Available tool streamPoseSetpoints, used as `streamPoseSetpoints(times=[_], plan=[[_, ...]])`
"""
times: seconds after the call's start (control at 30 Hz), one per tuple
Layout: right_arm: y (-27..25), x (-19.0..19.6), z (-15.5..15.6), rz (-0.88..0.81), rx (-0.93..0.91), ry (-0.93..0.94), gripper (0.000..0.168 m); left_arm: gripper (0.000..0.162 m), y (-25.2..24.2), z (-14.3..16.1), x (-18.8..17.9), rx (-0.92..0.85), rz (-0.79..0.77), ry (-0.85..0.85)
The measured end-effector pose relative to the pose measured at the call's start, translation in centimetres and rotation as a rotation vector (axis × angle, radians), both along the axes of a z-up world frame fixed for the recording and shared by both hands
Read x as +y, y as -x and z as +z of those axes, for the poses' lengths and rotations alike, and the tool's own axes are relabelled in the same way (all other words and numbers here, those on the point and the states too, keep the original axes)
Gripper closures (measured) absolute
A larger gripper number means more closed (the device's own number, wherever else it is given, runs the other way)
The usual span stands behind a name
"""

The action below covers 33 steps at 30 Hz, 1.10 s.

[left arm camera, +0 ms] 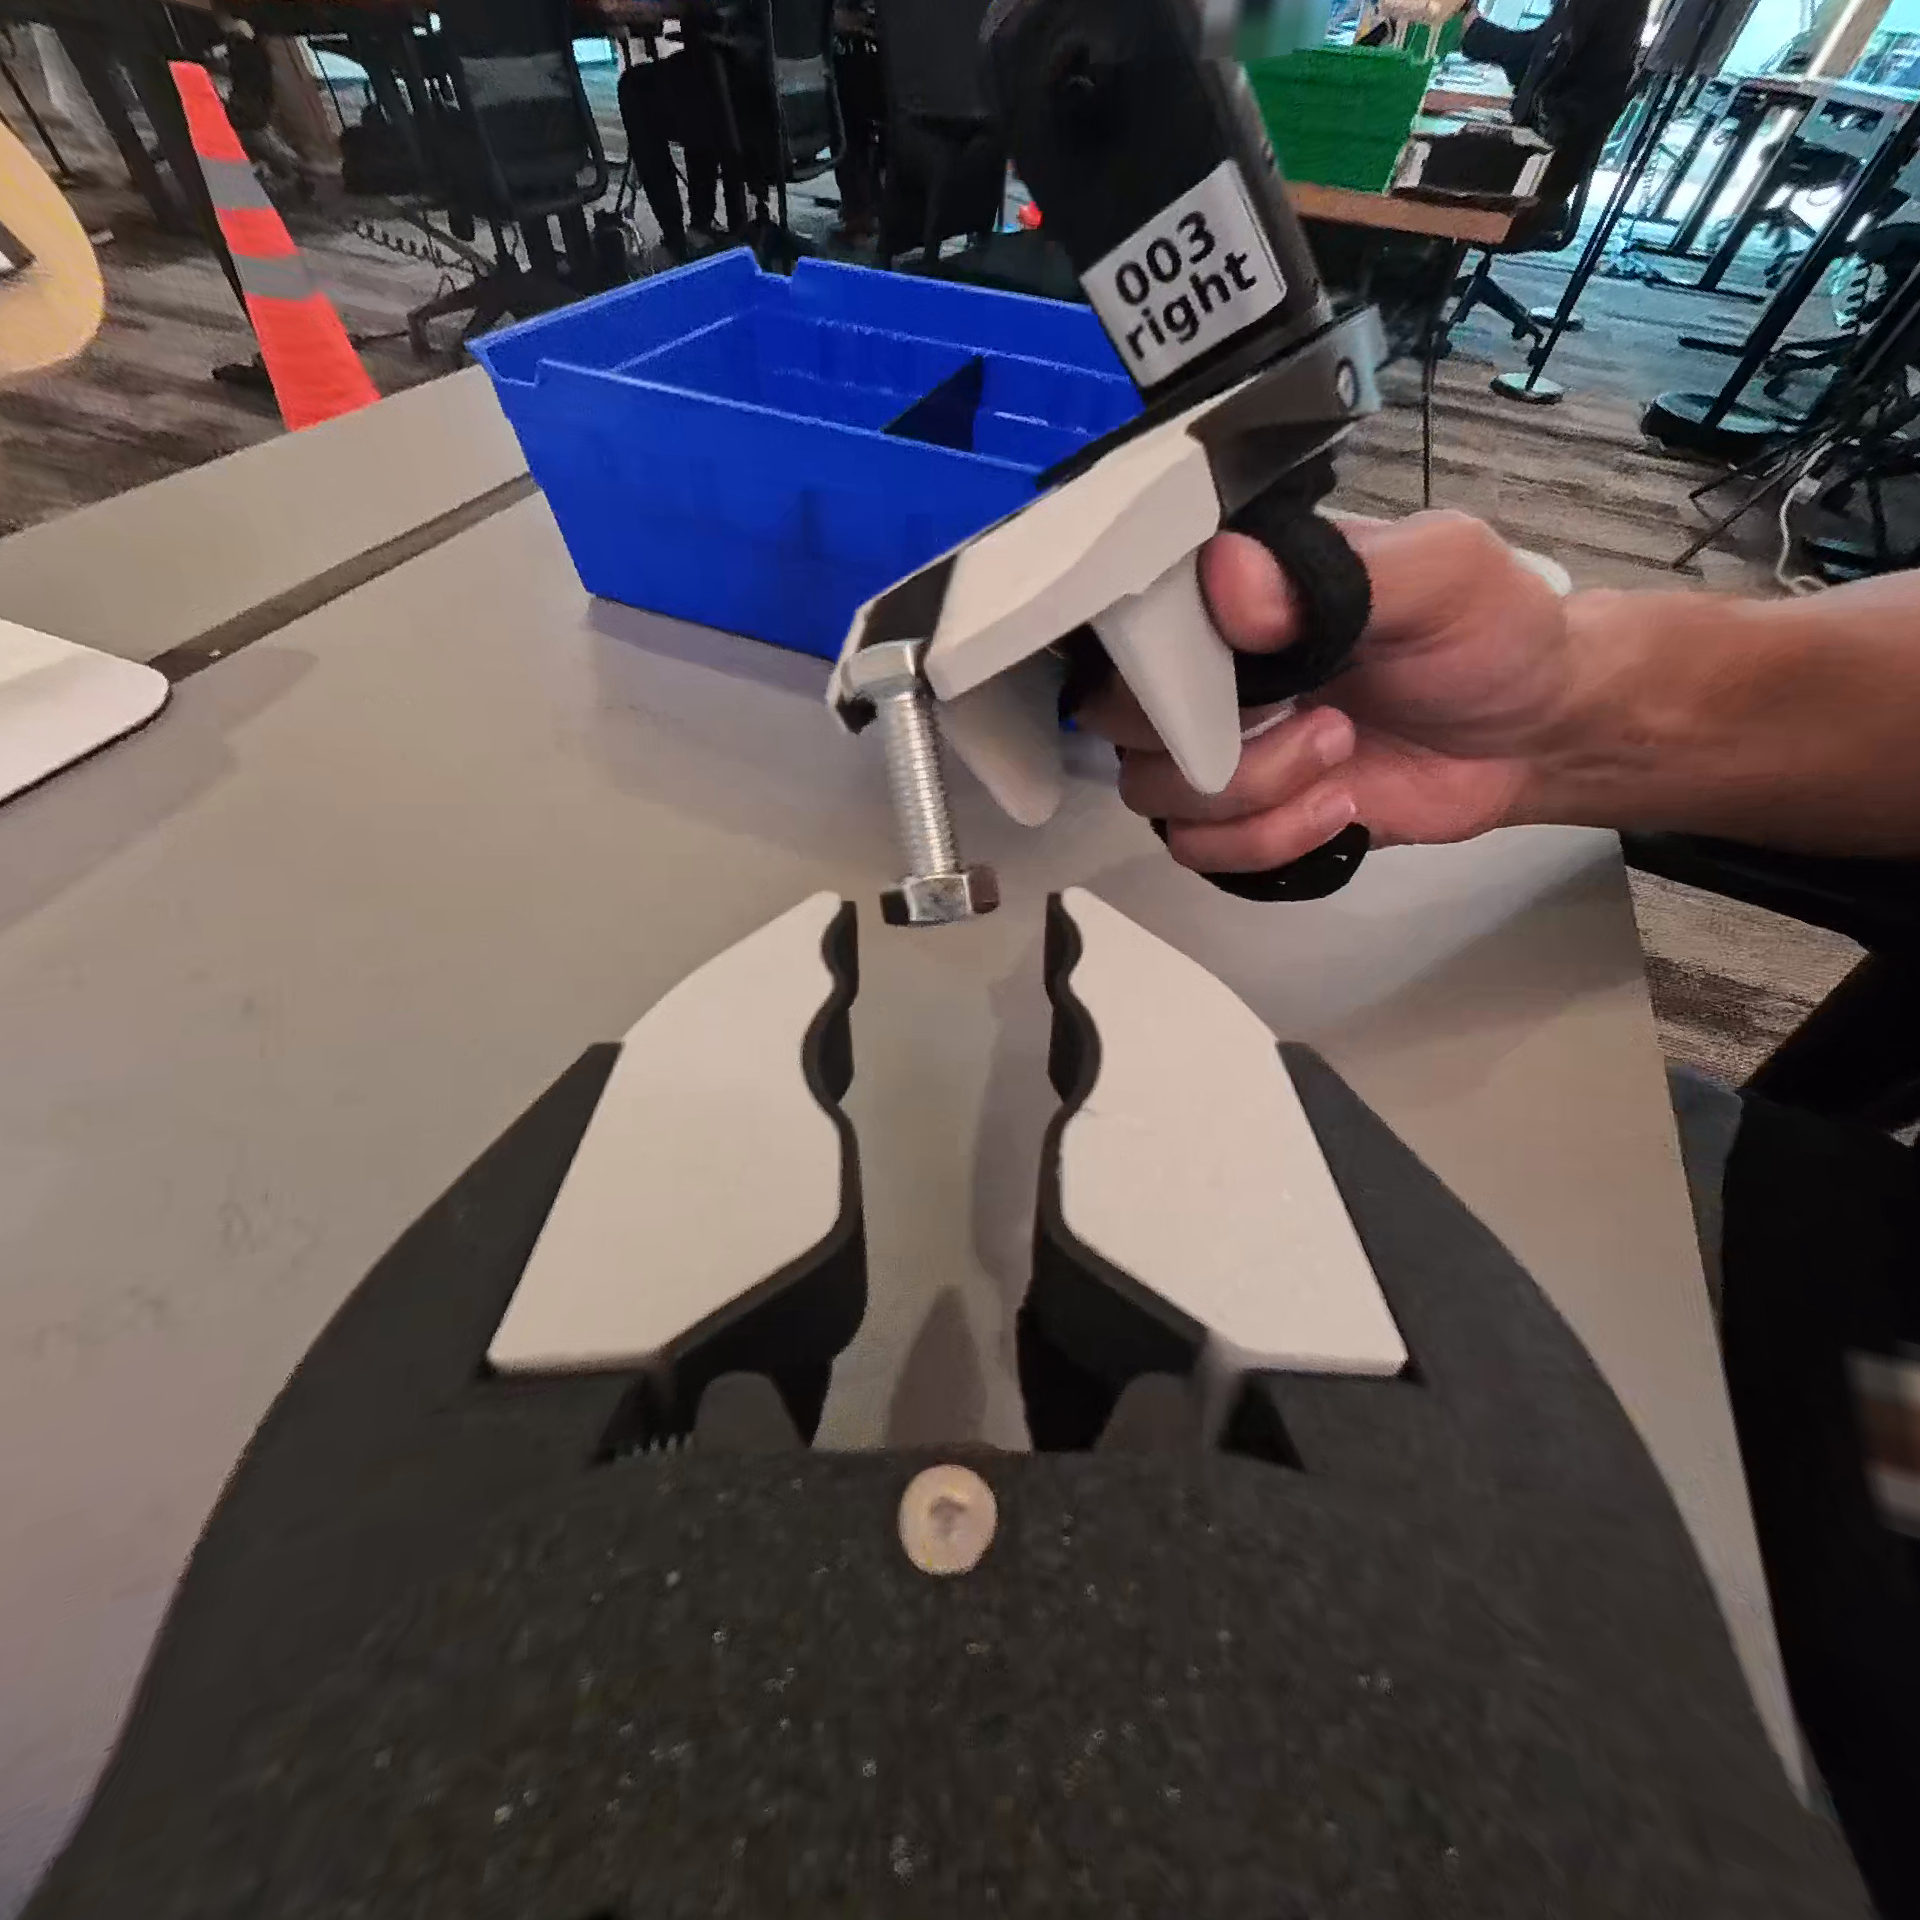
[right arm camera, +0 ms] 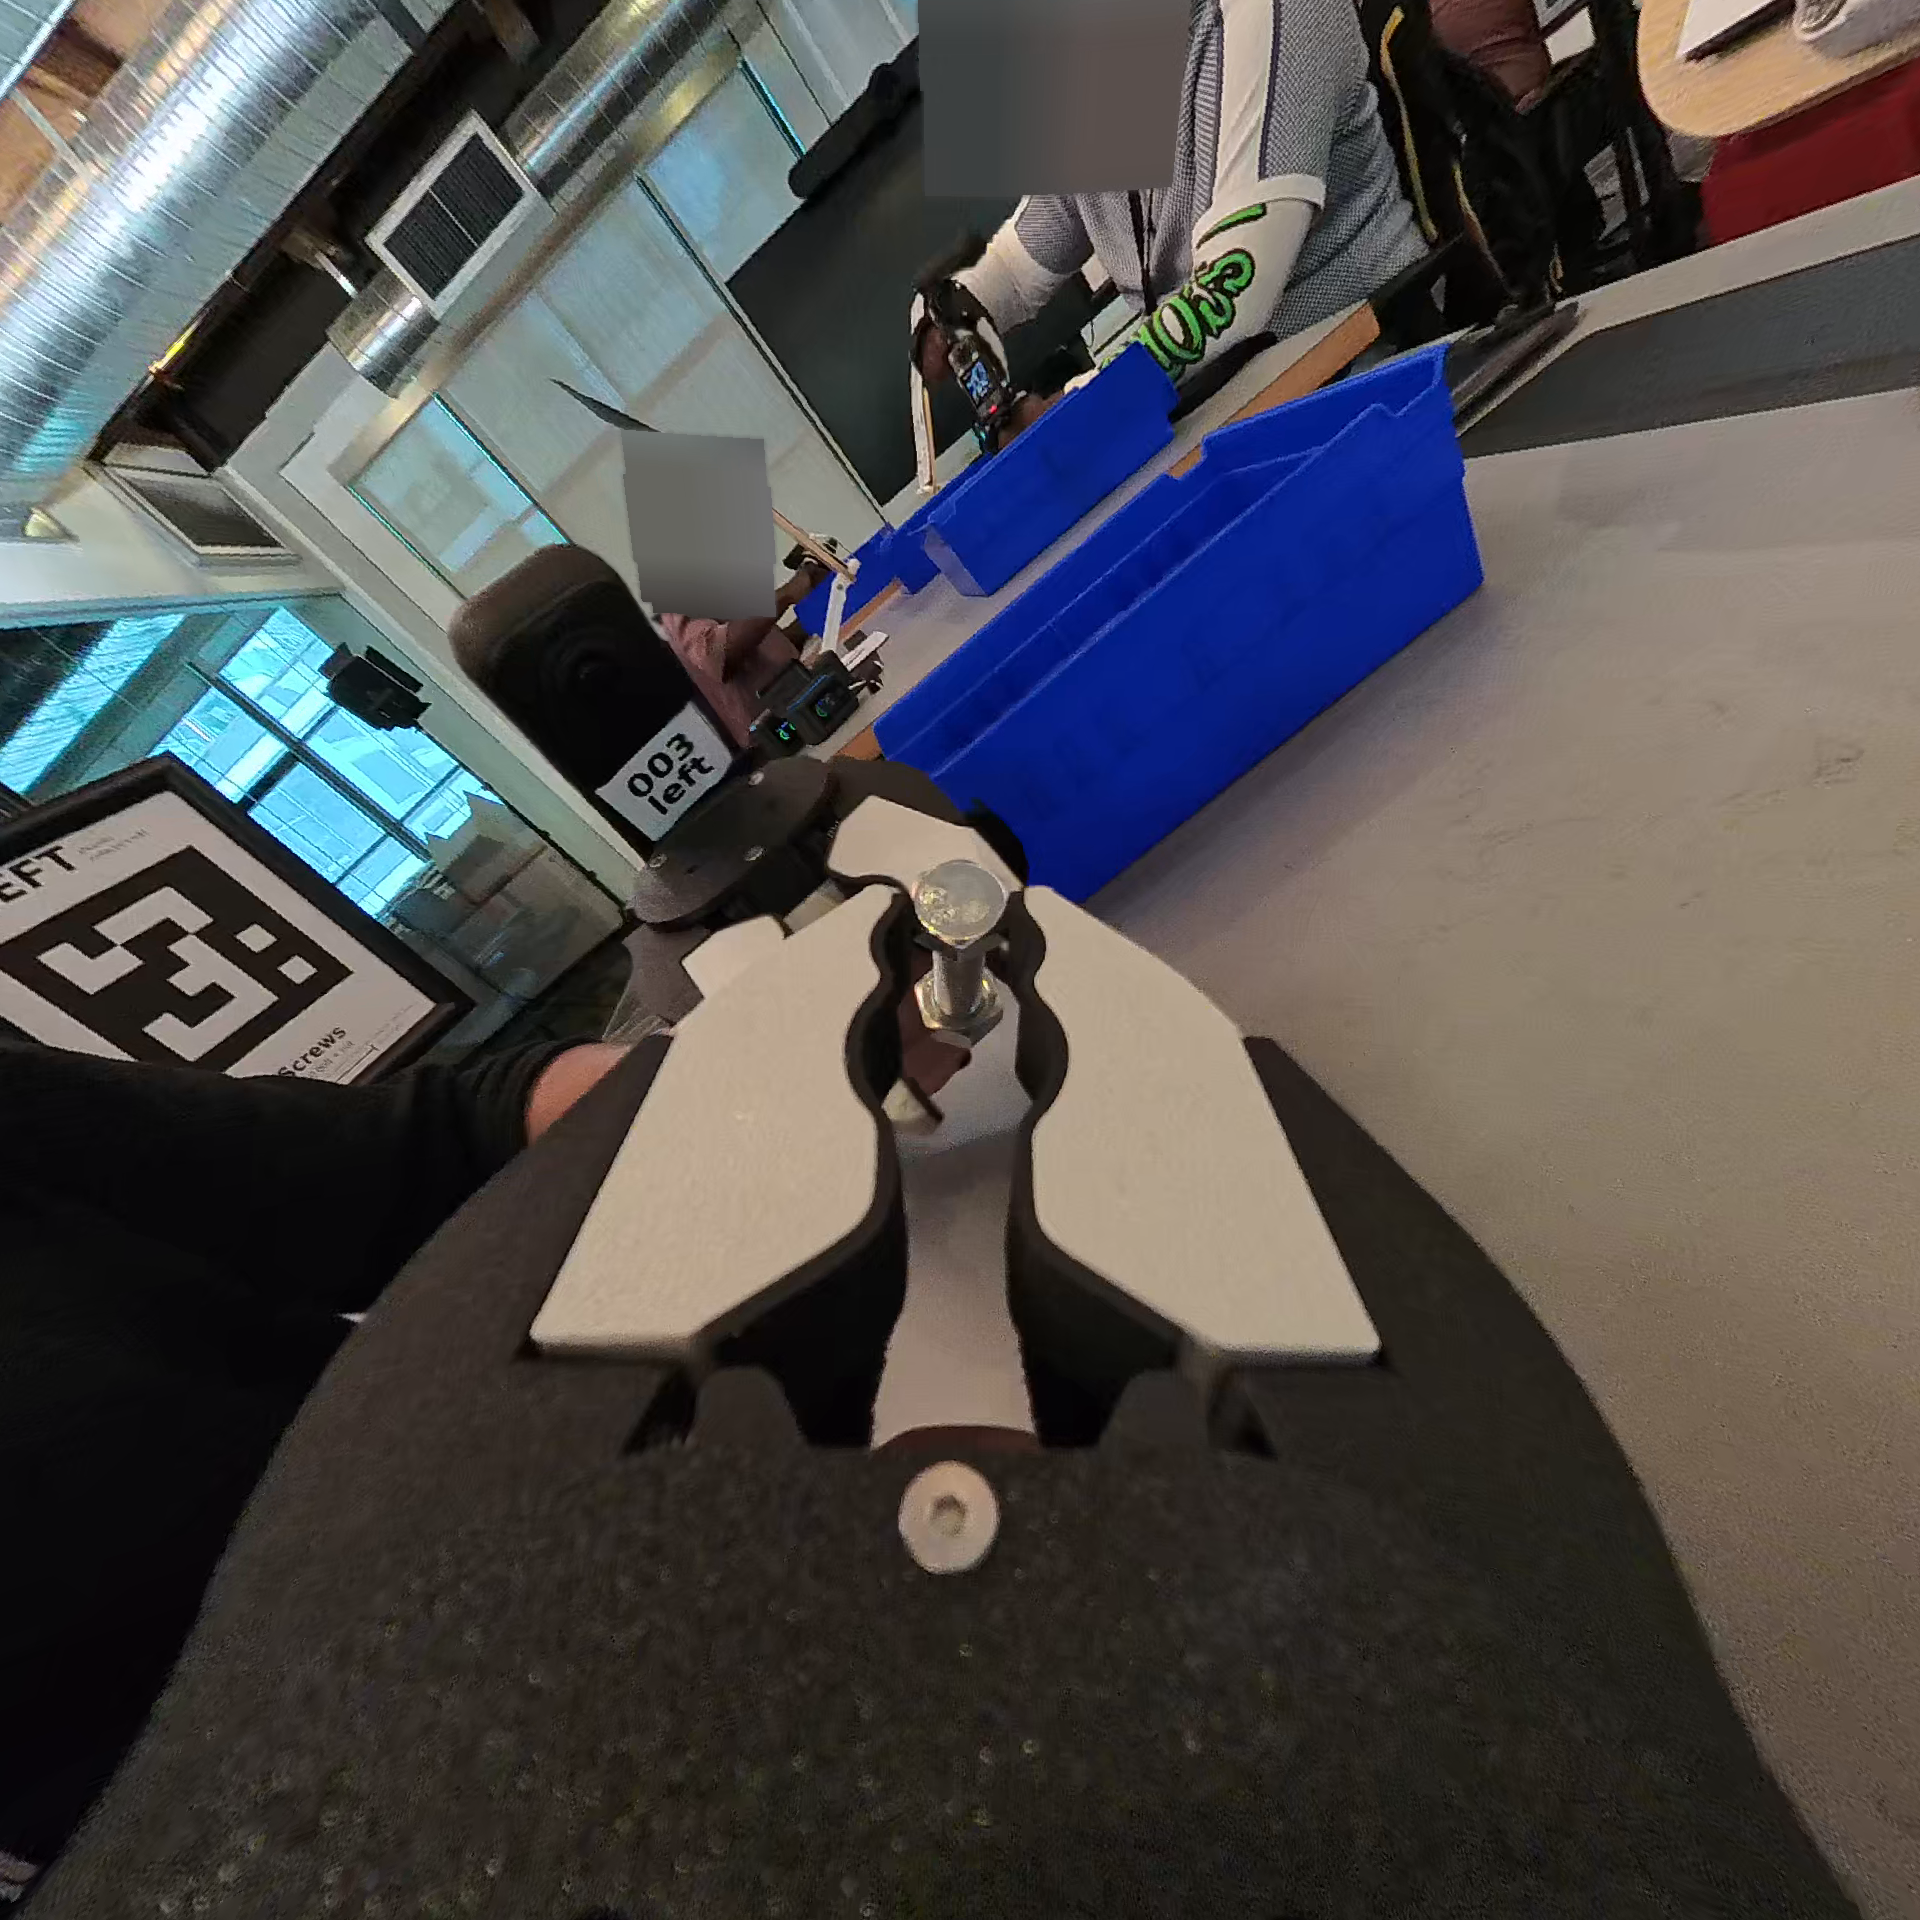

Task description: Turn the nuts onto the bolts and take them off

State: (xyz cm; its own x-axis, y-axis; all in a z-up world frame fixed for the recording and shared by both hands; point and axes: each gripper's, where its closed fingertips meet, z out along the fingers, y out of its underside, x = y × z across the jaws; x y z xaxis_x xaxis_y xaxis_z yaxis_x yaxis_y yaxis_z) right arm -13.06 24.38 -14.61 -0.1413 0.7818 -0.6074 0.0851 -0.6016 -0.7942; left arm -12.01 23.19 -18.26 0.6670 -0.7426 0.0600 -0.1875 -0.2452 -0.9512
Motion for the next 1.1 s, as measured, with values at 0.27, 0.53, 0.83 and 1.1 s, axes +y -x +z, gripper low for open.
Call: streamPoseSetpoints(times=[0.27, 0.53, 0.83, 1.1], plan=[[-0.2, -0.8, 0.4, 0.049, 0.039, -0.058, 0.151, 0.145, 0.1, 1.0, -1.4, -0.127, -0.096, 0.075], [-1.2, -3.0, 1.4, 0.192, 0.139, -0.209, 0.151, 0.146, 1.2, 4.2, -3.2, -0.614, -0.353, 0.395], [-0.9, -4.0, 0.9, 0.102, 0.077, -0.595, 0.151, 0.146, 1.9, 4.8, -3.6, -0.789, -0.406, 0.609], [-0.4, -3.4, 0.4, -0.021, -0.002, -0.795, 0.151, 0.146, 2.6, 4.5, -2.2, -0.818, -0.329, 0.647]])
